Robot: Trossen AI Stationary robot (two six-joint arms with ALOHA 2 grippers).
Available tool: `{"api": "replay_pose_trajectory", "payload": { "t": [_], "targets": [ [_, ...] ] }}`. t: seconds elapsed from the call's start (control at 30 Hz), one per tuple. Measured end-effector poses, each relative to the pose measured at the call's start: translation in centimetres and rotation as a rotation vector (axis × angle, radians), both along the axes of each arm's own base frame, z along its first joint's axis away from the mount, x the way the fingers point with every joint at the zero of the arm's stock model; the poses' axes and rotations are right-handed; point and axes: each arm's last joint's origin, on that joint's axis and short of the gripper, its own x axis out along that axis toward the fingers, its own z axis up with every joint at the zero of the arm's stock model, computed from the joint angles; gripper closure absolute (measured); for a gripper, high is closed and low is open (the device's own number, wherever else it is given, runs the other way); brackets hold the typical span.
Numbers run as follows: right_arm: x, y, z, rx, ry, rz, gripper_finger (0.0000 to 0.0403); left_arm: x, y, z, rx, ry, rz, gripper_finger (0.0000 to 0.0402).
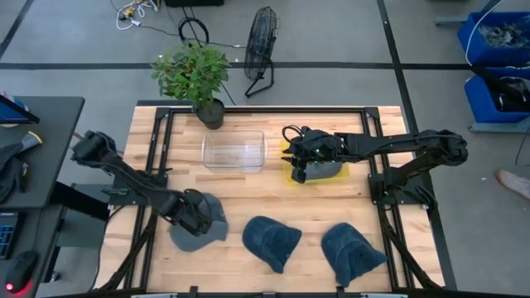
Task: Pick & Place hat
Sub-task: Put the gray cap into the yellow bin
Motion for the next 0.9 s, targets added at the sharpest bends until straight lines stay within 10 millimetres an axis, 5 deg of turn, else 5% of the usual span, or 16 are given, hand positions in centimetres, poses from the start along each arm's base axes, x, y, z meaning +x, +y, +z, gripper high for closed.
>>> {"api": "replay_pose_trajectory", "payload": {
  "t": [0.23, 0.5, 0.7, 0.9],
  "targets": [
    [0.1, 0.0, 0.1, -0.001, -0.009, 0.0, 0.0299, 0.2, 0.1, -0.2, 0.1, -0.031, -0.145, 0.039],
    [0.1, 0.0, 0.1, -0.063, 0.009, 0.058, 0.0299, 2.3, -0.6, 2.7, 0.265, -0.218, -0.387, 0.0398],
    [0.3, 0.7, 0.2, -0.029, -0.018, 0.235, 0.0299, 4.4, -1.1, 6.7, 0.444, -0.359, -0.564, 0.0398],
    [0.9, 3.1, 1.2, 0.055, -0.154, 0.488, 0.0296, 6.2, 0.2, 8.1, 0.525, -0.395, -0.656, 0.0398]
  ]
}}
